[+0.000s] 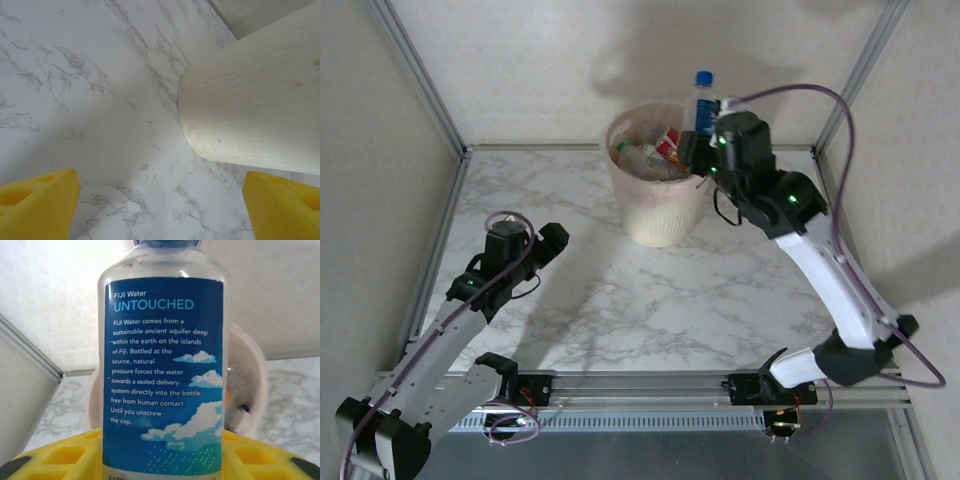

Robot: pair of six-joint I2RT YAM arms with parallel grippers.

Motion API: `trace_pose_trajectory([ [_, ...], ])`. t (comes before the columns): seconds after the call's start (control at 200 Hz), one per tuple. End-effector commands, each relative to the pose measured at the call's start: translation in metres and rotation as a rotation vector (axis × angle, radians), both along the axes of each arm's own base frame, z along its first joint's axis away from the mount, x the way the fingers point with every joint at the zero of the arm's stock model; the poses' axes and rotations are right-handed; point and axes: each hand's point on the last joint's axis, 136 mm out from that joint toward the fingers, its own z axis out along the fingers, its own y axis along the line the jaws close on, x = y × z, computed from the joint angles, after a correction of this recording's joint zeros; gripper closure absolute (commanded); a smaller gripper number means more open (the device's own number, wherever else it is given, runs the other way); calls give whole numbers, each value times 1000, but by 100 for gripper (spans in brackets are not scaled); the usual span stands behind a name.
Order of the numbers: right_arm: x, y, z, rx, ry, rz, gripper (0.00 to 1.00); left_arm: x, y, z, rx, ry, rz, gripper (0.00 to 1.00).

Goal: Put the plastic bottles in the bin

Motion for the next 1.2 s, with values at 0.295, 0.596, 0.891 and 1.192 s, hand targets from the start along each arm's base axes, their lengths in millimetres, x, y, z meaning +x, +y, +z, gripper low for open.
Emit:
trace_pose_trajectory([
  [0.295, 64, 67, -53, -156, 56, 125, 50, 13, 0, 23, -15, -37, 13, 16],
  [0.596, 99, 36, -77, -214, 144, 9, 49, 16, 1, 19, -15, -32, 16, 16],
  [0.891, 83, 41, -77, -188, 197, 50, 36, 14, 2, 21, -13, -37, 16, 15],
  [1.192, 64, 26, -62, -182, 179, 8, 7, 13, 4, 20, -22, -37, 23, 14],
])
